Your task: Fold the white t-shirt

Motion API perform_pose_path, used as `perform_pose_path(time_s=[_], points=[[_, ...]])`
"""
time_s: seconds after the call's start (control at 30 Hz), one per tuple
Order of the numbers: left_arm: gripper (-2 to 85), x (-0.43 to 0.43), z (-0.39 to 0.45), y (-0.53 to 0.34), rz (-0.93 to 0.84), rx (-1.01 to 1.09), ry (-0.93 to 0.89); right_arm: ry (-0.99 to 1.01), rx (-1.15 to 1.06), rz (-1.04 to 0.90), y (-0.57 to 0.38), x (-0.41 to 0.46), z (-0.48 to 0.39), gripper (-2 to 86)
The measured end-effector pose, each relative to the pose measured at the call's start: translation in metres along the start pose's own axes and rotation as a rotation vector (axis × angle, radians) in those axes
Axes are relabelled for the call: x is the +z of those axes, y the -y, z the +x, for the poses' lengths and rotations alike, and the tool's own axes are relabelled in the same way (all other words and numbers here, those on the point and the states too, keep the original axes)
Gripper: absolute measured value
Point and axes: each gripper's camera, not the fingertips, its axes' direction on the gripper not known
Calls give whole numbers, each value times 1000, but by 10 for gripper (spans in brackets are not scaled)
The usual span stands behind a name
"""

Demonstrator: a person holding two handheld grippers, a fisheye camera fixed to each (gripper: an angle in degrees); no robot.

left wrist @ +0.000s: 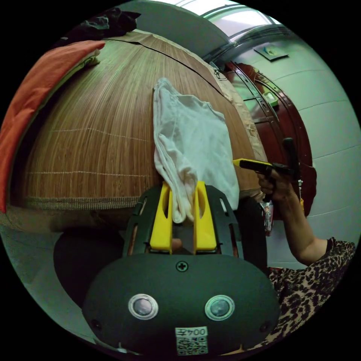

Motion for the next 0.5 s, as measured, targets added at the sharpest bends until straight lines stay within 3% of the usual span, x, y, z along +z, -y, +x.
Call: perform_pose_path(time_s=[0.17,0.27,0.4,0.5], points=[[94,7,7,2,-9,-7,-19,491,215,62,7,-1,90,110],[93,10,11,3,-5,-14,-27,613,297,19,16,9,117,93],[93,13,22,4,-5,-6,-10,396,211,-95,37,5,102,61],[93,15,31,6,-8,11,18,81,-6,-168,57,-3,58,48]])
